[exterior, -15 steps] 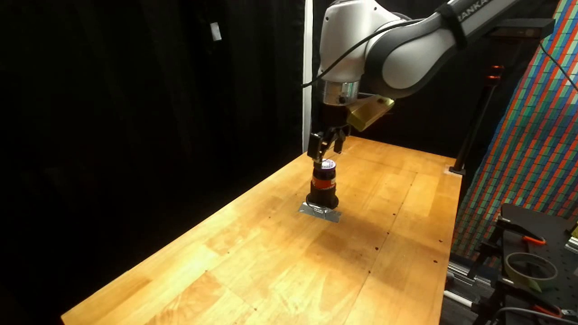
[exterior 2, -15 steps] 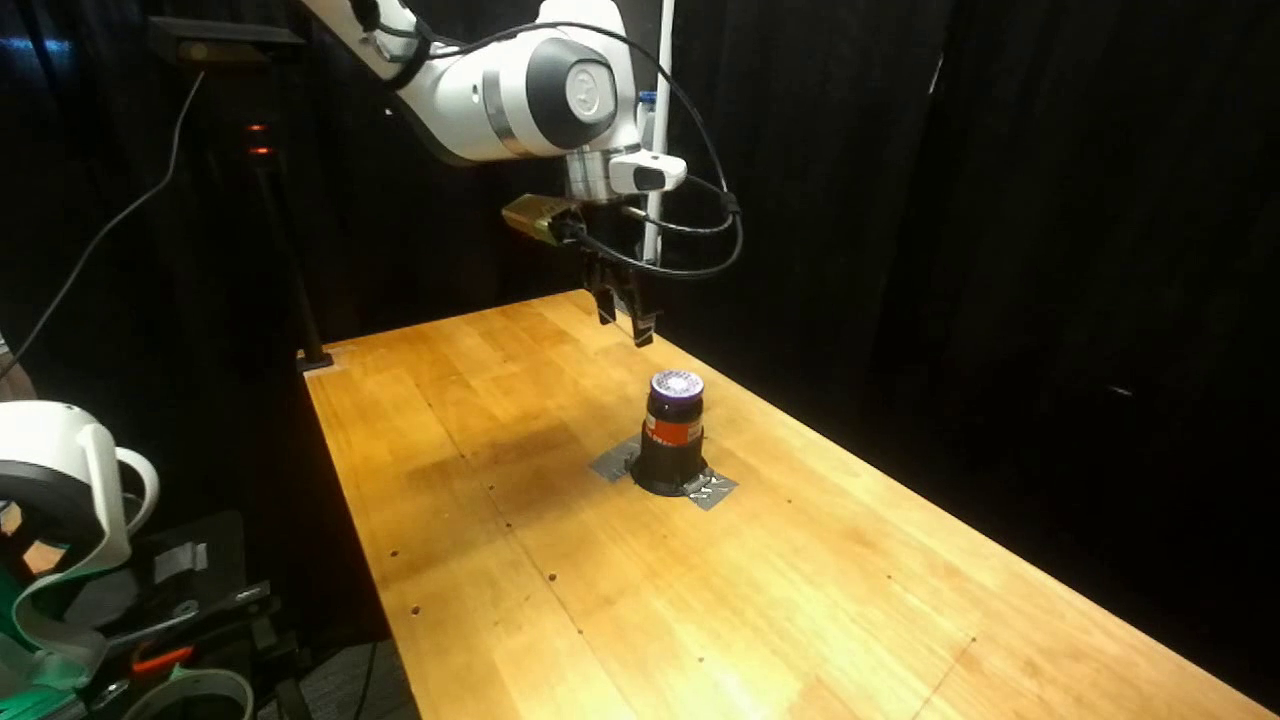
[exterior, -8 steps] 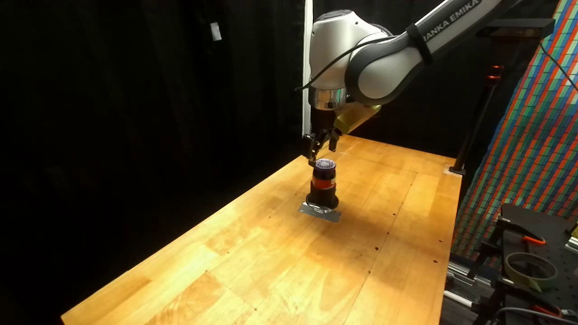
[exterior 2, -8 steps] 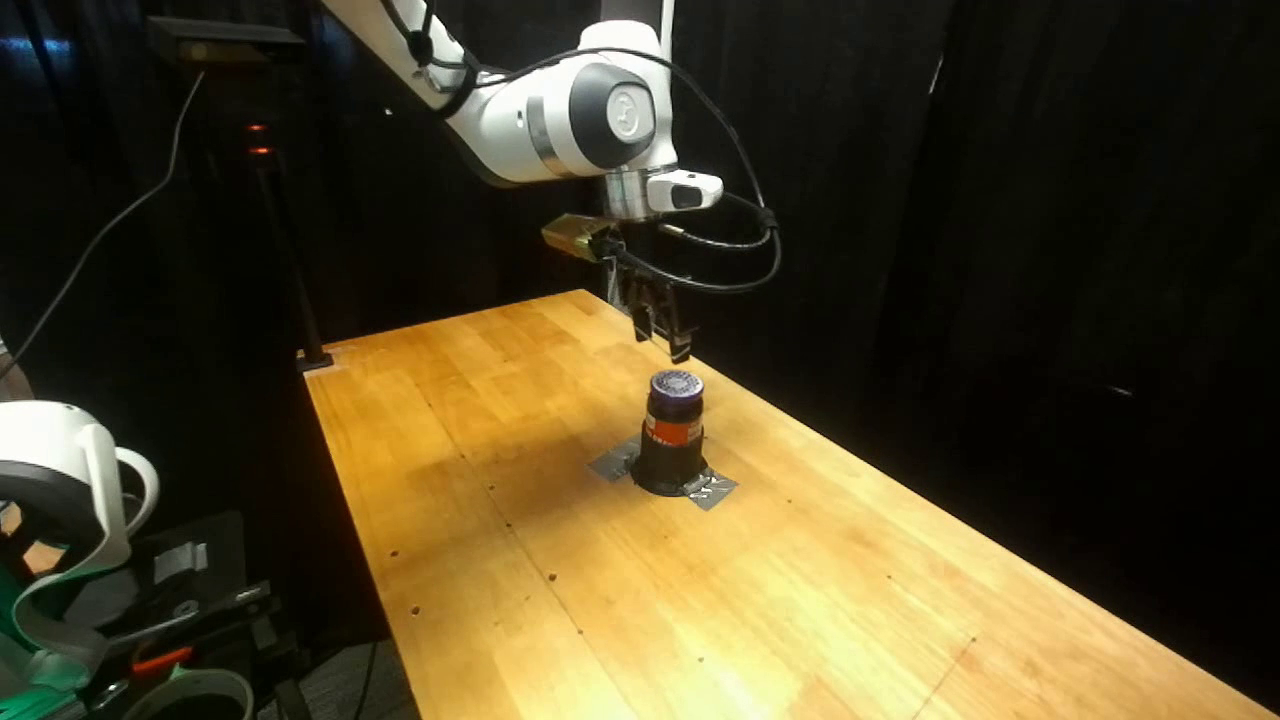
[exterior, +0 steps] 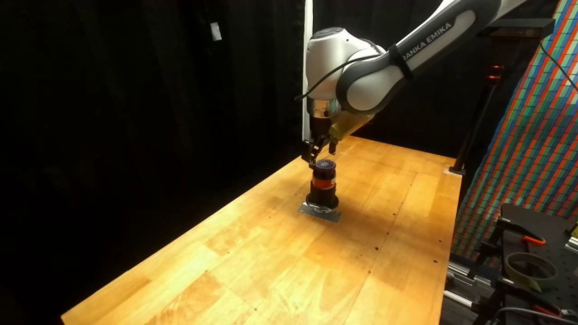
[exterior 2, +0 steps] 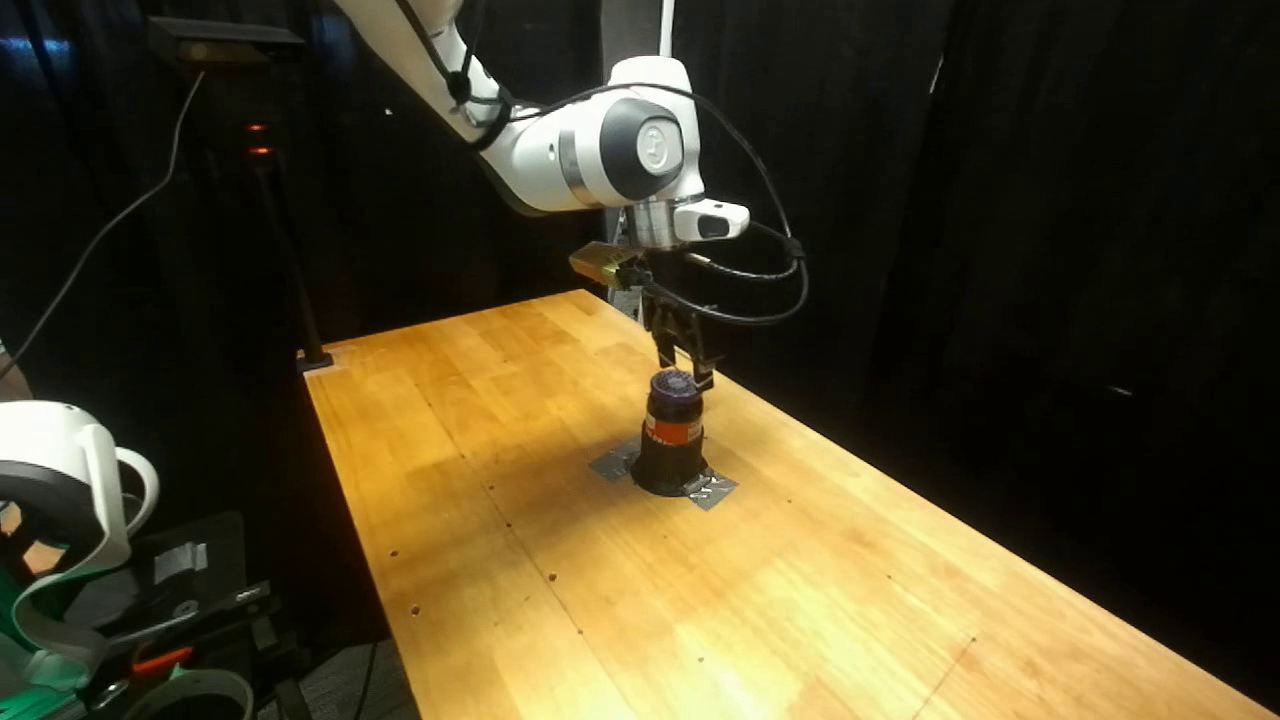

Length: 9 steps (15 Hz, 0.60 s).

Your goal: Put the rubber band around the cup

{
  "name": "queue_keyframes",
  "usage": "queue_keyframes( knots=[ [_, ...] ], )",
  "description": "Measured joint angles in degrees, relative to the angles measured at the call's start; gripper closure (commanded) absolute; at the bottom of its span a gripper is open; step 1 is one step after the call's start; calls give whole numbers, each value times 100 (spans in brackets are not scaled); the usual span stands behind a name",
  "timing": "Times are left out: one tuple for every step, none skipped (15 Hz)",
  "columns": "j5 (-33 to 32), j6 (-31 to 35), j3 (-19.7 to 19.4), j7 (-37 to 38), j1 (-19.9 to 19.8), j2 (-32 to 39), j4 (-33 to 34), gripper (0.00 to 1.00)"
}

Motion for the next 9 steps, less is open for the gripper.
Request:
queue_keyframes(
  knots=[
    [3,0,-14,0,1,58,42,0],
    [5,1,-26,3,1,116,92,0],
    [8,6,-39,9,5,172,136,0],
    [8,16,-58,31,12,222,177,0],
    [9,22,-80,63,21,276,224,0],
    [13,26,-99,94,28,323,258,0],
    [21,27,-118,121,33,372,301,0],
    [28,27,-134,142,36,415,335,0],
    [29,27,-151,174,39,455,362,0]
  ],
)
